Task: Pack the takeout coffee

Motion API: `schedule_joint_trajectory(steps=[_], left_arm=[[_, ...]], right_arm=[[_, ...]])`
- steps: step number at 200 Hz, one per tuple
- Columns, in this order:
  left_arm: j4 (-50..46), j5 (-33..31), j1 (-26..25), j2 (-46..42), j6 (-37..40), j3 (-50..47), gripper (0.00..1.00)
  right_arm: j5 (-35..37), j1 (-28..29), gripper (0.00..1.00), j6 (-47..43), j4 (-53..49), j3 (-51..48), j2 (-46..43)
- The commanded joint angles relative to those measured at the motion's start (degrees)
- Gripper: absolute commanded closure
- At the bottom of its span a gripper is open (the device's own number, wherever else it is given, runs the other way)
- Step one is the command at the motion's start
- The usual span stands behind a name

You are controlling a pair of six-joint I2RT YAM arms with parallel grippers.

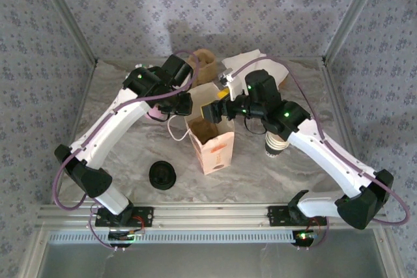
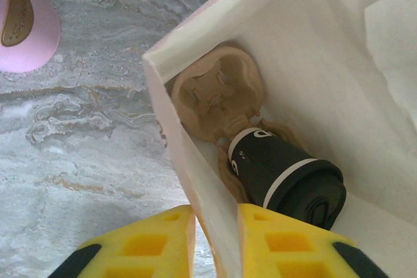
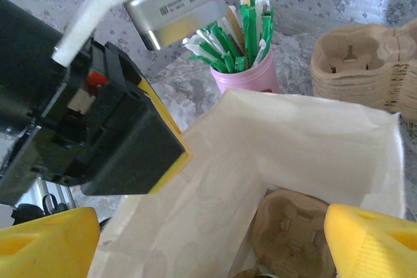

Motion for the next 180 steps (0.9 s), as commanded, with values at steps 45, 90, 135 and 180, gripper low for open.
schedule_joint_trajectory(steps=[45, 90, 135, 180], left_arm=[[-1.35, -0.75, 0.40, 0.00, 0.36, 2.92, 0.56], [-1.63, -1.01, 0.65, -0.35, 0.36, 4.73, 0.29], [-2.39, -0.88, 1.06, -0.14, 0.75, 11.53, 0.05], [-2.83, -2.11, 2.21, -0.10, 2.06, 18.65, 0.00]], right_arm=[[0.48, -0.19, 0.10, 1.43, -3.59, 4.07, -0.20], [1.93, -0.61, 0.10, 2.47, -5.01, 6.93, -0.02], [4.47, -0.89, 0.12, 5.30, -8.51, 11.17, 0.06], [9.61, -3.29, 0.18, 10.80, -15.54, 16.65, 1.87]])
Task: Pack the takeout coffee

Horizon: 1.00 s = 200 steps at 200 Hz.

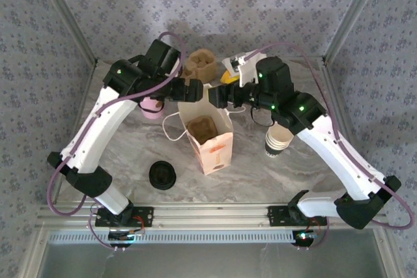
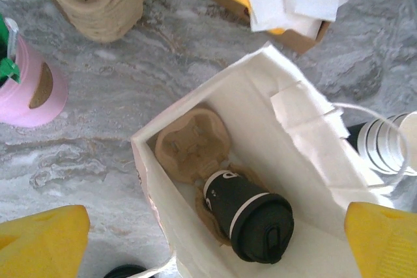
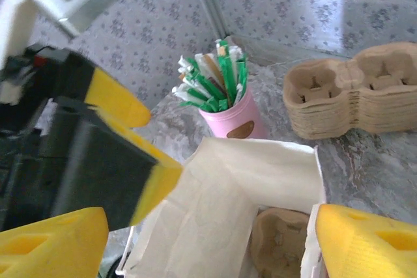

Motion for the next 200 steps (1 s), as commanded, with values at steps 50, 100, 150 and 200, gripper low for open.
schedule_joint_trajectory(steps=[50, 100, 150, 200], left_arm=[[-3.72, -2.14, 8.05, 1.87, 3.16, 14.55, 0.00], [-5.05, 1.70, 20.67, 4.35, 0.78, 15.90, 0.03], [-4.74, 2.20, 27.83, 11.02, 1.57, 16.54, 0.23], [-3.20, -1.37, 29.63, 18.78, -0.01, 16.89, 0.38]], right_arm=[[1.46, -12.33, 0.24, 10.94, -15.93, 12.36, 8.57], [-5.83, -19.25, 0.28, 12.63, -20.63, 21.64, 20.59], [-10.81, -20.44, 0.36, 8.56, -23.56, 33.73, 32.10], [-12.61, -22.87, 0.45, 9.03, -23.40, 38.11, 39.66]])
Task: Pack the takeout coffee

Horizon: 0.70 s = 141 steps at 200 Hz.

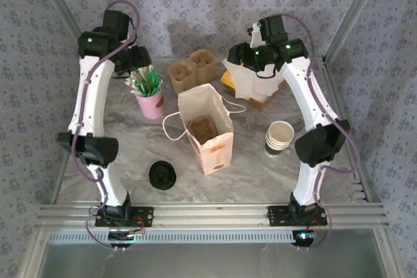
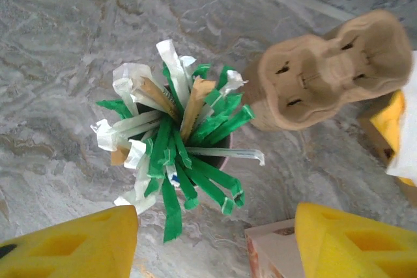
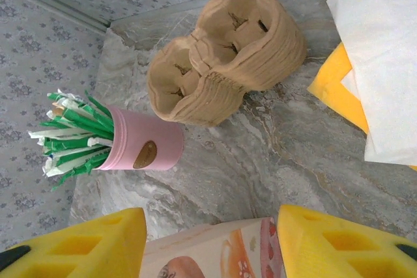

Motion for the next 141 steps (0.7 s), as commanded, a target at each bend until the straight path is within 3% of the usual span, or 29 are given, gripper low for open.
schedule_joint_trajectory(steps=[1, 29, 78, 141], left_arm=[[0.78, -1.48, 0.86, 2.57, -0.91, 1.63, 0.38], [2.14, -1.73, 1.10, 6.59, -1.84, 3.51, 0.42], [3.08, -4.08, 1.51, 12.03, -2.54, 6.21, 0.59], [2.86, -2.73, 2.06, 15.76, -2.47, 8.35, 0.65]], right_arm=[[-2.26, -1.92, 0.45, -0.07, -1.82, 3.19, 3.86], [-3.77, -2.98, 0.46, 0.63, -1.67, 6.13, 8.04], [-5.96, -3.41, 0.46, 0.28, -0.65, 6.75, 10.36], [-6.64, -3.69, 0.46, 0.72, 0.12, 6.45, 10.98]])
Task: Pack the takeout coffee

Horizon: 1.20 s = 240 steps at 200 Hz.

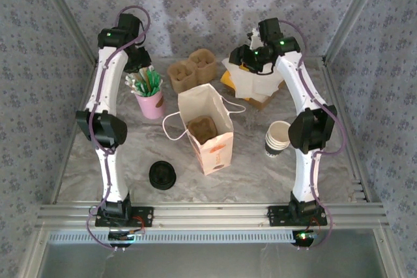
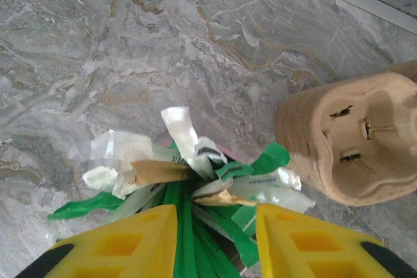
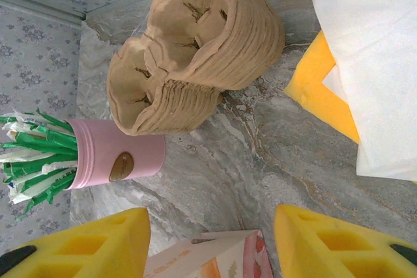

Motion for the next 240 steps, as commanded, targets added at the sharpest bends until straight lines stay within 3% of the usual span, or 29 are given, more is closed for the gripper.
schedule_joint_trajectory(steps=[1, 193, 240], left_arm=[[-0.17, -0.14, 0.29, 1.39, -0.26, 2.33, 0.65], [0.51, 1.50, -0.72, 1.59, -1.49, -0.35, 0.83], [0.49, 1.54, -0.85, 1.25, -1.75, -0.65, 0.96]], right_arm=[[-1.69, -0.38, 0.46, 0.63, 0.31, 2.01, 0.49], [-2.51, -0.22, 0.45, 1.10, 1.39, 1.59, 0.93], [-2.60, -0.18, 0.46, 1.34, 1.61, 1.39, 0.97]])
